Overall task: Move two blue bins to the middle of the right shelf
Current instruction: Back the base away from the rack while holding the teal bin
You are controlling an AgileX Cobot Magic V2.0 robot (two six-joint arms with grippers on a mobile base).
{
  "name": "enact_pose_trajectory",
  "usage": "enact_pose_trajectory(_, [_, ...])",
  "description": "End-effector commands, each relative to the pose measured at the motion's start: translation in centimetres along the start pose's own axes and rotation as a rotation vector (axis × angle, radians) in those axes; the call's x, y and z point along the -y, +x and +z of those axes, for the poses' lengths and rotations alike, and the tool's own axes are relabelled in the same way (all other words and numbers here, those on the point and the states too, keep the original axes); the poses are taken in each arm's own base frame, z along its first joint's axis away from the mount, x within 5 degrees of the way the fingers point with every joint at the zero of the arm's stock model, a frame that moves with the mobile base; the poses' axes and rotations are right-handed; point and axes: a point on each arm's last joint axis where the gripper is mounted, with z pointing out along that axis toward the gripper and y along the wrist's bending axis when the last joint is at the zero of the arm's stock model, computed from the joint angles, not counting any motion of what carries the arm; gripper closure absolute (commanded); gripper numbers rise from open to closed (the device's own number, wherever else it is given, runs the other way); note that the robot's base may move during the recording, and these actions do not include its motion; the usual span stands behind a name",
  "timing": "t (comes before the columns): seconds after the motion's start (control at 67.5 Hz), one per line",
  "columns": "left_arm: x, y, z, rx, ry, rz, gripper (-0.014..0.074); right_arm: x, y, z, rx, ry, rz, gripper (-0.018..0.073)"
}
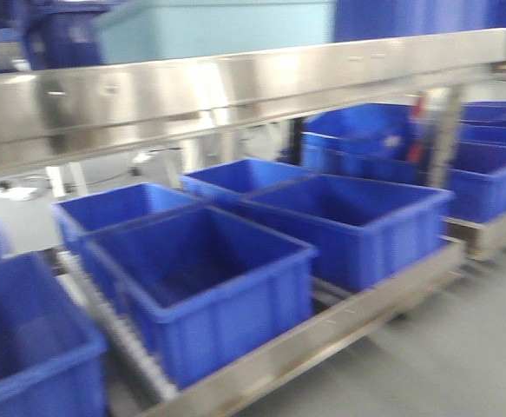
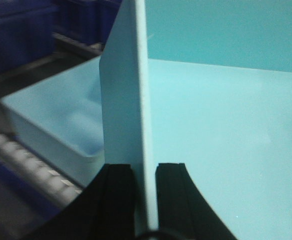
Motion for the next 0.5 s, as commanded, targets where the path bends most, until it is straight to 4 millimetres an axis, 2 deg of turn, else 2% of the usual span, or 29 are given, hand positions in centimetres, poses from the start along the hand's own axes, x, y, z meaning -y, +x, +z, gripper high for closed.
enact_pose_trajectory(0.0, [0.64,-1.18,-1.43,0.094,0.054,-0.042,0.0707,0.16,-0.6,-0.53,0.054,0.009,-0.024,0.0711])
enact_pose_trajectory(0.489, [0.63,-1.2,-1.43,0.096,0.053,-0.04,0.0707,0.16,-0.6,-0.53,0.054,0.009,-0.024,0.0711])
